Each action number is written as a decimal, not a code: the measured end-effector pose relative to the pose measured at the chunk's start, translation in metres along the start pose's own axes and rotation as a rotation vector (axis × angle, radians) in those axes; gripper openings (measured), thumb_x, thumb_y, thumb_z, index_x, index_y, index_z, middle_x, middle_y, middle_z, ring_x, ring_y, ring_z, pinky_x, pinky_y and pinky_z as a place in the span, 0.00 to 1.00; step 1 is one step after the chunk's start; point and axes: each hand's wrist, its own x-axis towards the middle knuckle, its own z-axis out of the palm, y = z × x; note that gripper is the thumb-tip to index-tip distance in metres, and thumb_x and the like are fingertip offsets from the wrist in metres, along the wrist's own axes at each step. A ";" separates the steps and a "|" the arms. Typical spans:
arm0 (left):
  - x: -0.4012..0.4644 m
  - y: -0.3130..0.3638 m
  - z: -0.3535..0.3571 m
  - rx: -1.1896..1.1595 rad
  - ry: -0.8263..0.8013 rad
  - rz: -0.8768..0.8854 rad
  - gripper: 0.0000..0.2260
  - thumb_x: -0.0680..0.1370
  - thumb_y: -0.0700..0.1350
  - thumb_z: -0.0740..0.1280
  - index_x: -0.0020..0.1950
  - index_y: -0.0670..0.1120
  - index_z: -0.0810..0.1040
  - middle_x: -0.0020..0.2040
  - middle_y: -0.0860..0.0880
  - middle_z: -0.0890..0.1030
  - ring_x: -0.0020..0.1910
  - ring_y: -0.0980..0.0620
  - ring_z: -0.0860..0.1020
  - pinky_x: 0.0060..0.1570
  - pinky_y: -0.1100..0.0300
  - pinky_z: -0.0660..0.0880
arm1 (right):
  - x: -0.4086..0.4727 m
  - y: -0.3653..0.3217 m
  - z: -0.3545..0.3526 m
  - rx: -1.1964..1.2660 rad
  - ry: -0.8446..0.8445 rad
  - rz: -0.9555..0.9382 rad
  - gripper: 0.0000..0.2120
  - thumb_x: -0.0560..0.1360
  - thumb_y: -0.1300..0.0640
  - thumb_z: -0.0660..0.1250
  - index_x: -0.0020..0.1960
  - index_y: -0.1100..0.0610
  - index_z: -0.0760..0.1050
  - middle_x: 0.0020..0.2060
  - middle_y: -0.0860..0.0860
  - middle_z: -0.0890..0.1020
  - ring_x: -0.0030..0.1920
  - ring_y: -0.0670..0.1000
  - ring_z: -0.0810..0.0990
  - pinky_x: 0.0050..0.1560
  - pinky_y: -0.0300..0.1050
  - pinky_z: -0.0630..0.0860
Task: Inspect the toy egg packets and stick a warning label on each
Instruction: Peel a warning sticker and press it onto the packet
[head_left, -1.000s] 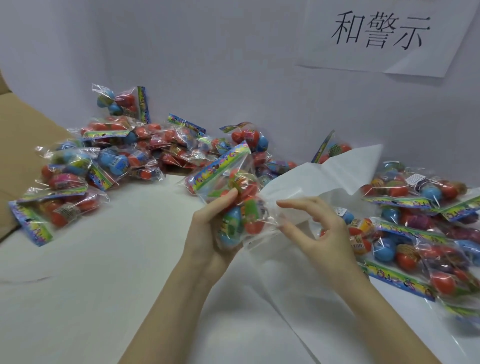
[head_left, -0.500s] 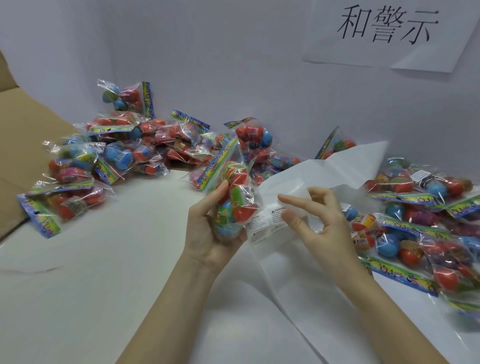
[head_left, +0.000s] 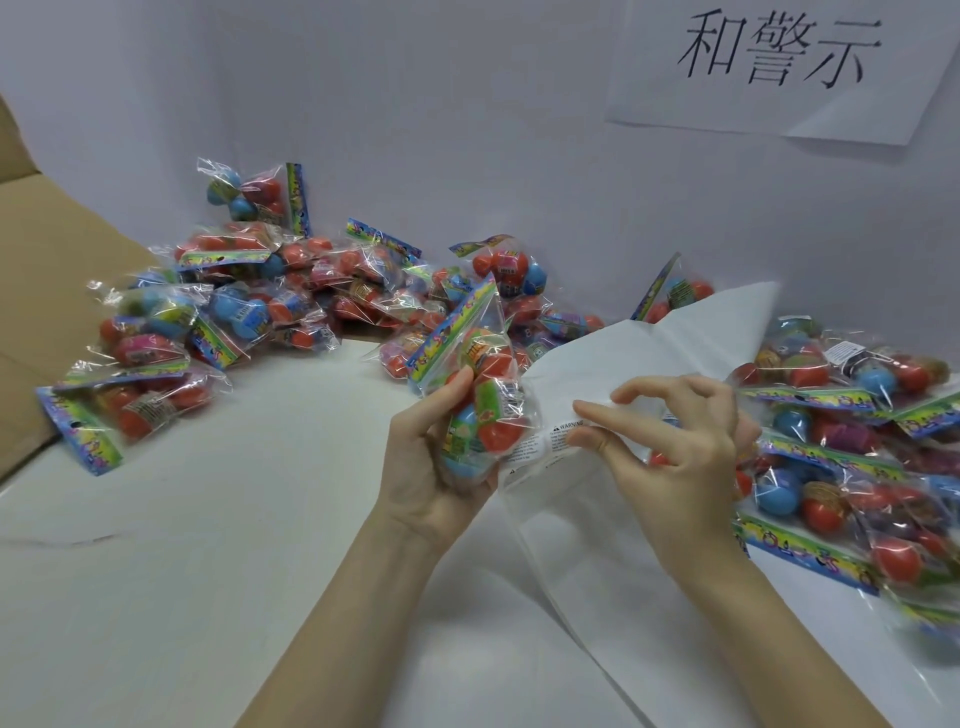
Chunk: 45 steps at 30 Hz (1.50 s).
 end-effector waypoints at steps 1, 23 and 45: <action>0.000 0.000 0.000 0.008 0.001 -0.001 0.08 0.62 0.43 0.69 0.36 0.42 0.85 0.33 0.47 0.83 0.28 0.52 0.81 0.26 0.62 0.77 | 0.000 0.001 0.000 -0.019 0.016 -0.034 0.09 0.64 0.47 0.70 0.40 0.50 0.84 0.39 0.49 0.81 0.49 0.51 0.69 0.47 0.56 0.60; 0.001 -0.003 0.000 0.026 0.083 -0.036 0.07 0.61 0.44 0.69 0.33 0.42 0.84 0.30 0.46 0.82 0.24 0.50 0.80 0.24 0.61 0.76 | -0.003 0.008 0.004 -0.091 0.058 -0.266 0.09 0.71 0.54 0.69 0.43 0.58 0.84 0.37 0.53 0.82 0.42 0.52 0.70 0.37 0.54 0.74; 0.005 -0.005 -0.007 0.048 0.047 -0.045 0.13 0.56 0.46 0.73 0.38 0.44 0.85 0.37 0.46 0.84 0.33 0.48 0.82 0.32 0.59 0.80 | -0.008 0.002 0.004 -0.179 0.043 -0.284 0.06 0.72 0.59 0.69 0.44 0.60 0.83 0.39 0.55 0.82 0.43 0.52 0.72 0.43 0.47 0.67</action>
